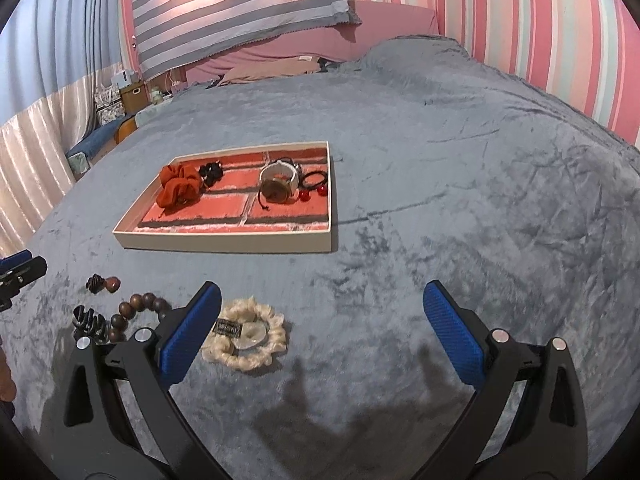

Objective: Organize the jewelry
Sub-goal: 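Grasp the black claw clip with left tool while right tool grasps the cream scrunchie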

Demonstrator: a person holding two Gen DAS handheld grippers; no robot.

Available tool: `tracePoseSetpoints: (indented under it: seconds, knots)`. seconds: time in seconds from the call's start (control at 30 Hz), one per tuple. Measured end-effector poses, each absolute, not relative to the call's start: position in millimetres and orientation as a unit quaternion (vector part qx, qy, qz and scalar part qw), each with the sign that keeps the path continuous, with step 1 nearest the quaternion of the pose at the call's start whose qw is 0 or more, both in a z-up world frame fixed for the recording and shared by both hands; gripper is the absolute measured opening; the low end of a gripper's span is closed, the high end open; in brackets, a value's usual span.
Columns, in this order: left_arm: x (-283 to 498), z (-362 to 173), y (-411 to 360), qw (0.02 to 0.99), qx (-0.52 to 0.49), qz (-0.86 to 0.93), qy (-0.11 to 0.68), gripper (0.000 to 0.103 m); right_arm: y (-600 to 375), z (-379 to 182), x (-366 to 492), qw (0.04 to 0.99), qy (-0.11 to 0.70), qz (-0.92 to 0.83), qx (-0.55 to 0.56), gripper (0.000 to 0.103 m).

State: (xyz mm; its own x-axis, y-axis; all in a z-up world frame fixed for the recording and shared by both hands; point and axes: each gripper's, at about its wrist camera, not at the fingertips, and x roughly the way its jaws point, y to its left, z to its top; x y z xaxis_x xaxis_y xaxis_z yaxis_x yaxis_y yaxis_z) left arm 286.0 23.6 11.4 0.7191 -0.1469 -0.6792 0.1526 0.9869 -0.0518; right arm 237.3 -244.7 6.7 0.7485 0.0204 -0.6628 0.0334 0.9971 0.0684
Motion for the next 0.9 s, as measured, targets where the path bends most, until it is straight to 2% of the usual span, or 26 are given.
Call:
tracePoseSetpoints:
  seconds: [0.27, 0.9]
  knots:
    - [286, -18, 26, 0.919, -0.001, -0.080, 0.386, 0.083, -237, -13, 238, 0.929, 0.368, 0.000, 0.041, 0.098]
    - [296, -75, 17, 0.903, 0.006, -0.083, 0.422, 0.082, -230, -57, 251, 0.914, 0.404, 0.006, 0.037, 0.088]
